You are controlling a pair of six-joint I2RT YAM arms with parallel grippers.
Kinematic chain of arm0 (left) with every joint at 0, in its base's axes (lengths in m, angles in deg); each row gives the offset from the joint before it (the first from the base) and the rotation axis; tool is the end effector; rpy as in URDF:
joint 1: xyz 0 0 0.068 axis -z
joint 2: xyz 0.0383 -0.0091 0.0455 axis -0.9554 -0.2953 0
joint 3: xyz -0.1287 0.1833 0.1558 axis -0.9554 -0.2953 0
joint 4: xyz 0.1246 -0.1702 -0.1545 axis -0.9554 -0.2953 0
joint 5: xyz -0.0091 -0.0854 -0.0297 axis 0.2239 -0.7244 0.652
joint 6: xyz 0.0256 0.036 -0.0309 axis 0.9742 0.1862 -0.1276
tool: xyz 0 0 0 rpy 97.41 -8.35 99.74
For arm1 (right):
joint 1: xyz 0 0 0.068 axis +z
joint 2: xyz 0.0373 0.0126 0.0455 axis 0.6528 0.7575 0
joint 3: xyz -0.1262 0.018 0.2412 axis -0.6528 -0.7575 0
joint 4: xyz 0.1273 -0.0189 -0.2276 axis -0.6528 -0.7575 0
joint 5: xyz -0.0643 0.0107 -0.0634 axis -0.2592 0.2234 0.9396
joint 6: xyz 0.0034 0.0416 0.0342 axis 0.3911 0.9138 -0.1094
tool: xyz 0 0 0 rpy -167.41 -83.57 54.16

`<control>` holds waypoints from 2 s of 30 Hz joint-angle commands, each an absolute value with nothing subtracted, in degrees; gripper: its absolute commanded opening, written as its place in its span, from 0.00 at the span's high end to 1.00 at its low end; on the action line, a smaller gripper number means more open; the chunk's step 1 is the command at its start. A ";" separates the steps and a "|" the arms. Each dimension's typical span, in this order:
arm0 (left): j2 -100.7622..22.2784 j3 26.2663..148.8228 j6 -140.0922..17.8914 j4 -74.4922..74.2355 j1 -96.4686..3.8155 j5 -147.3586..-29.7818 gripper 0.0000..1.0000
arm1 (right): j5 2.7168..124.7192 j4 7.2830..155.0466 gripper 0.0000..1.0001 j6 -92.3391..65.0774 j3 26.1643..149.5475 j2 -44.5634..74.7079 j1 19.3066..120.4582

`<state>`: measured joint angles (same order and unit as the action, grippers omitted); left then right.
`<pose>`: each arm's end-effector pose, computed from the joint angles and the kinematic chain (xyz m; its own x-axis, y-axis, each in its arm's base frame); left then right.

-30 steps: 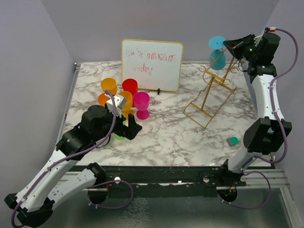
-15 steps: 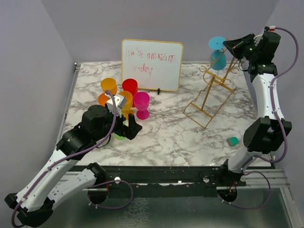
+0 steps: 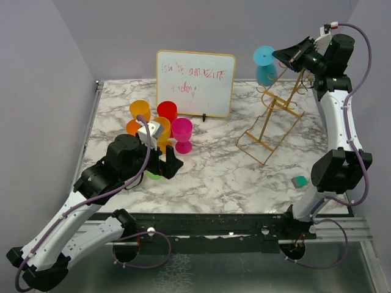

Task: Take the wine glass off the wine glass rack
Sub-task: Pick up the wine glass from the wine rack, then place the wine glass at the center of the board.

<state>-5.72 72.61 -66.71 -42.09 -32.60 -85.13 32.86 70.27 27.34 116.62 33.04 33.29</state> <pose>0.1076 -0.0949 0.3671 -0.5100 0.0456 -0.8590 0.5769 0.7588 -0.3022 0.4007 -0.0301 0.4459 -0.4506 0.6436 -0.6187 -0.2656 0.5651 0.7811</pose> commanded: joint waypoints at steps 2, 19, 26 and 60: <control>-4.45 73.37 -68.17 -41.43 -32.74 -83.14 0.01 | 23.43 68.33 0.99 22.51 121.18 35.20 36.78; -3.08 76.26 -71.01 -39.21 -32.68 -77.32 0.01 | 14.09 64.44 0.99 11.20 116.11 25.49 46.40; -1.68 76.37 -72.63 -36.57 -32.66 -76.74 0.01 | 10.01 70.36 0.99 11.87 106.59 17.29 49.01; -6.67 76.85 -84.26 -15.88 -32.70 -107.41 0.05 | 11.37 67.16 0.99 9.25 80.31 -4.71 62.43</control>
<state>-3.69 78.73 -79.17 -25.89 -32.60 -93.41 8.92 69.44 10.23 82.46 -3.36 59.45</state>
